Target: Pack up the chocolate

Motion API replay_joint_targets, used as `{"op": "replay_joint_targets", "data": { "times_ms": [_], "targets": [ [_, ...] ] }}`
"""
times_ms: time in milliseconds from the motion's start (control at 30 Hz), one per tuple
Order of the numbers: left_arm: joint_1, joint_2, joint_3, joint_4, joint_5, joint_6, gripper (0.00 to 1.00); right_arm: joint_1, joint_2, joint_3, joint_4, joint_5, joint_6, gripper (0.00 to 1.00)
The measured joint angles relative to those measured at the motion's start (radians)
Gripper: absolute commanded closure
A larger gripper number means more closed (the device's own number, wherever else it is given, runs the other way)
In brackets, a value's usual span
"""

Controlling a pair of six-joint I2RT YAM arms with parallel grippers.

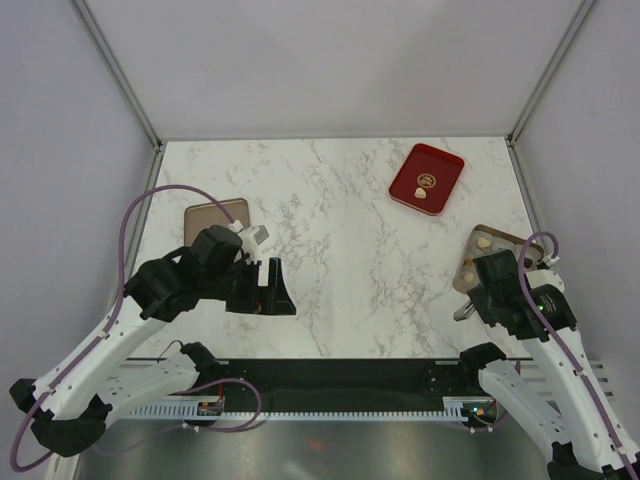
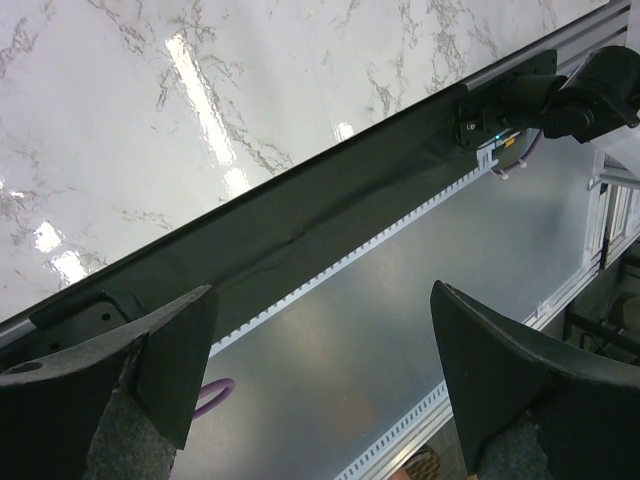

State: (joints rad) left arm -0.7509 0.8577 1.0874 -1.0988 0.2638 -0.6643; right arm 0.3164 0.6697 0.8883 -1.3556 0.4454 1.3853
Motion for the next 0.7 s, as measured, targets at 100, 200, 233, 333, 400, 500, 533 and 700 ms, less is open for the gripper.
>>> {"op": "replay_joint_targets", "data": {
  "times_ms": [100, 200, 233, 333, 400, 500, 533, 700],
  "targets": [
    [-0.008, 0.000, 0.003, -0.002, -0.001, 0.000, 0.05, -0.004, -0.012, -0.009, 0.000, 0.002, 0.023, 0.73],
    [-0.014, 0.001, 0.013, -0.007, -0.004, 0.000, 0.05, -0.013, -0.018, -0.013, 0.000, 0.005, 0.054, 0.73],
    [-0.016, 0.001, 0.017, -0.007, -0.005, 0.000, 0.05, -0.015, -0.020, -0.013, 0.000, 0.006, 0.064, 0.73],
    [-0.019, 0.001, 0.021, -0.007, -0.011, 0.000, 0.05, -0.027, -0.025, -0.013, 0.000, 0.013, 0.097, 0.73],
    [-0.020, 0.001, 0.021, -0.008, -0.019, 0.000, 0.05, -0.034, -0.021, -0.013, 0.000, 0.021, 0.114, 0.74],
    [-0.023, 0.001, 0.021, -0.012, -0.027, 0.001, 0.05, -0.044, -0.007, -0.014, 0.000, 0.024, 0.134, 0.73],
    [-0.026, 0.001, 0.021, -0.013, -0.029, 0.001, 0.05, -0.047, -0.003, -0.015, 0.001, 0.024, 0.140, 0.73],
    [-0.035, 0.007, 0.033, -0.019, -0.047, 0.002, 0.05, -0.059, -0.006, -0.024, 0.000, 0.024, 0.169, 0.69]
  ]
}}
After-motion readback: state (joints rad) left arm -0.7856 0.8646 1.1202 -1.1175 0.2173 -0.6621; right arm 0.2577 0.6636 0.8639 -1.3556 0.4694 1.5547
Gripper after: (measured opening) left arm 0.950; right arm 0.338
